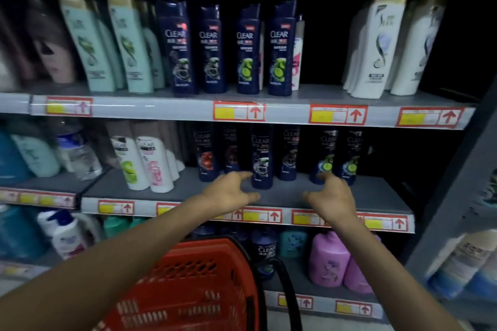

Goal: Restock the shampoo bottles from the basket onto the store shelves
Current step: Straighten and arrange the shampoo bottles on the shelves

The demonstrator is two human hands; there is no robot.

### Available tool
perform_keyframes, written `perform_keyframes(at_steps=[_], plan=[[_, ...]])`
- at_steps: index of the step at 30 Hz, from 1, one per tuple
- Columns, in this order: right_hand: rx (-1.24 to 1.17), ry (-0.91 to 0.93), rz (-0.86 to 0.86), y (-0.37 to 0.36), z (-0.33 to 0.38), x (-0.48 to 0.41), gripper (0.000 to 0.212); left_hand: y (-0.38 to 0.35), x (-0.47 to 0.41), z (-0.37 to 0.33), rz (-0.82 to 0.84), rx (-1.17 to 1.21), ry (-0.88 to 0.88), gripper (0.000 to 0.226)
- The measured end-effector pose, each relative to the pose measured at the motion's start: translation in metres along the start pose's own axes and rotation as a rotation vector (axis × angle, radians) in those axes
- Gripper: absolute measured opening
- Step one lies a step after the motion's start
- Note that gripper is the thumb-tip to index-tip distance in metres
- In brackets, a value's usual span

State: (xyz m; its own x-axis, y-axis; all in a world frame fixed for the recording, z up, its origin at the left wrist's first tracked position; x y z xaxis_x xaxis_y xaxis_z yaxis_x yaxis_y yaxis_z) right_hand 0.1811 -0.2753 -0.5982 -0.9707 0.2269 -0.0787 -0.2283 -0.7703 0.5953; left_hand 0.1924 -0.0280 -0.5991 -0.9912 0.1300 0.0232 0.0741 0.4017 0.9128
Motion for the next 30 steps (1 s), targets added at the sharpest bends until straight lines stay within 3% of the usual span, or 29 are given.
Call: perform_keyframes(at_steps=[4,11,18,22,25,30], plan=[[-0.064,0.100,0.127,-0.051,0.047,0.030,0.065,0.029,0.036,0.052,-0.055,-0.072,0.077,0.084],[0.004,0.270,0.278,-0.128,0.092,0.066,0.061,0.043,0.083,0.152,-0.126,-0.017,0.189,0.056],[0.055,0.412,0.336,-0.192,0.108,0.083,0.046,0.030,0.101,0.249,-0.356,0.229,0.337,0.031],[-0.008,0.469,0.334,-0.233,0.129,0.086,0.037,0.053,0.093,0.276,-0.605,0.264,0.384,0.023],[-0.073,0.427,0.309,-0.268,0.147,0.078,0.043,0.075,0.079,0.287,-0.709,0.342,0.399,0.030],[-0.052,0.307,0.196,-0.314,0.175,0.055,0.057,0.083,0.047,0.304,-0.681,0.294,0.383,0.057]])
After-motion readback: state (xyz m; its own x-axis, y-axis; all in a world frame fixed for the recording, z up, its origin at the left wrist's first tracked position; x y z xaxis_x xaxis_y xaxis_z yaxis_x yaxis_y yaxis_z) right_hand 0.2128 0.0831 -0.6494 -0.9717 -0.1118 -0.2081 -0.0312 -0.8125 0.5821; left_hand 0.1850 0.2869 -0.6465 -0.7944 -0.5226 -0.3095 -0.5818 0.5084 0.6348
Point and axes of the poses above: each hand's wrist, its own x-axis away from the middle knuckle, its own y-axis out of the back of the hand, z = x × y, the point moved 8 cm from there along -x, towards the middle knuckle, and after that the axes turned 9 degrees about -x, right-handed, at the moved point
